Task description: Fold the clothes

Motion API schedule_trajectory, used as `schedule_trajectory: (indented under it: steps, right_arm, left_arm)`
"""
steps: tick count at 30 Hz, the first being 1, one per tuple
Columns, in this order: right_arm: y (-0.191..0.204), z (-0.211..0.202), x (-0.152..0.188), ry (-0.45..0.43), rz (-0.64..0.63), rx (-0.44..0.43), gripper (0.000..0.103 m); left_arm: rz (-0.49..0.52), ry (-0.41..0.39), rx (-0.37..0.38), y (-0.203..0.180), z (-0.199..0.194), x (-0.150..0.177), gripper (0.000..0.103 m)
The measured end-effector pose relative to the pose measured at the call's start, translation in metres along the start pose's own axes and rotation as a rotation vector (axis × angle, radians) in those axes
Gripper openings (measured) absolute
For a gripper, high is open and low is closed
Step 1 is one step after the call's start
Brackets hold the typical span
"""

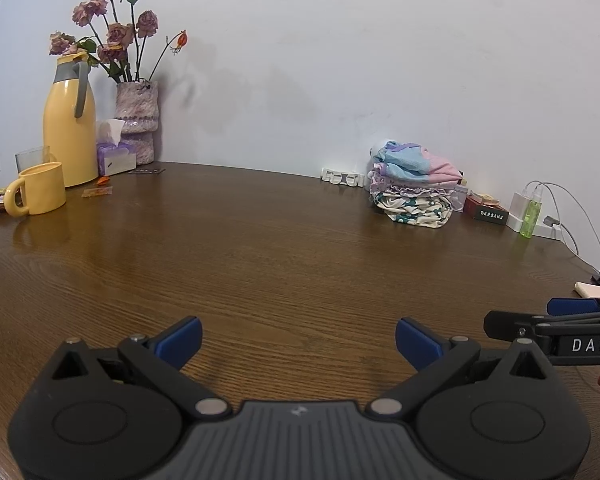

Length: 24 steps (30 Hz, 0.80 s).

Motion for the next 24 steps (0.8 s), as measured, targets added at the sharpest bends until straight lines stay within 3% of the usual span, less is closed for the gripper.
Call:
schedule_trajectory:
  steps: [24]
  right_arm:
    - [0.0009, 0.0008, 0.0008, 0.002, -0.001, 0.001, 0.103]
  left_arm:
    - [0.005, -0.01, -0.002, -0.0008, -0.0018, 0.0003, 0.103]
Point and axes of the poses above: each gripper's, at about its wrist camera, not at the fingertips, and z roughly the way its jaws point, y to its left, x to its underside, the point moved 7 cm from there along z, roughly the way its jaws point, and after that the axes turned 8 degrees about -x, right-handed, at the moved point
